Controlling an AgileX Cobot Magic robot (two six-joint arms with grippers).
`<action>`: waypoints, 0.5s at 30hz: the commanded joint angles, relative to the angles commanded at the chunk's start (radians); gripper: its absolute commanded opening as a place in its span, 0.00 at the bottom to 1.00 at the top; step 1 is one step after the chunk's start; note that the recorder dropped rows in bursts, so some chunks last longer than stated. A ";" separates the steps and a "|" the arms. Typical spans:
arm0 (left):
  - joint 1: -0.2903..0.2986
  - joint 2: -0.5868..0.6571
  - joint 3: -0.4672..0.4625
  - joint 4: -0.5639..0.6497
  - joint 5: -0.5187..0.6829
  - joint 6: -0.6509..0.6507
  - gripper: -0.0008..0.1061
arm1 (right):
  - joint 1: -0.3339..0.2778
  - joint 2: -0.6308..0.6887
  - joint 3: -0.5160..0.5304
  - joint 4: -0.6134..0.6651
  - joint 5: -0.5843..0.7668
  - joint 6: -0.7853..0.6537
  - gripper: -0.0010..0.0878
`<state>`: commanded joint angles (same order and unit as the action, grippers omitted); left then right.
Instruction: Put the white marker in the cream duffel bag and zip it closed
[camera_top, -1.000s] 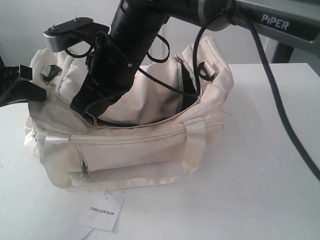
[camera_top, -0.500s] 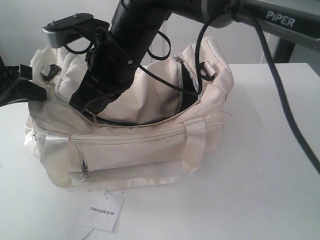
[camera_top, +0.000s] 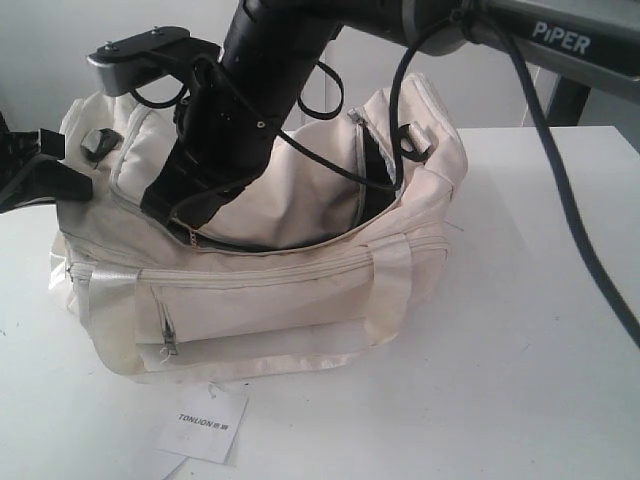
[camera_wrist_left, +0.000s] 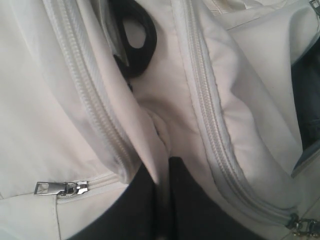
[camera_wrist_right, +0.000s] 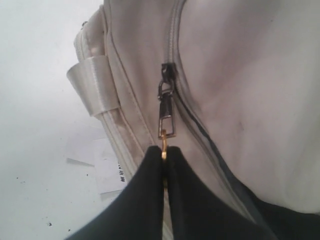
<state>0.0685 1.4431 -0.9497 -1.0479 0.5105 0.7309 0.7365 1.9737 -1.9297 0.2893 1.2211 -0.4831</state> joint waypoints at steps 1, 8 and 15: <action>0.000 0.000 0.000 0.000 0.000 0.000 0.01 | 0.000 0.000 0.000 -0.001 0.000 0.000 0.01; 0.000 0.000 0.000 0.000 0.000 0.002 0.01 | 0.000 -0.007 0.033 -0.006 0.000 0.014 0.01; 0.000 0.000 0.000 0.000 -0.002 0.002 0.01 | 0.000 -0.021 0.068 -0.025 0.000 0.014 0.01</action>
<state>0.0685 1.4431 -0.9497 -1.0479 0.5085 0.7330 0.7365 1.9531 -1.8616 0.2647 1.2211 -0.4694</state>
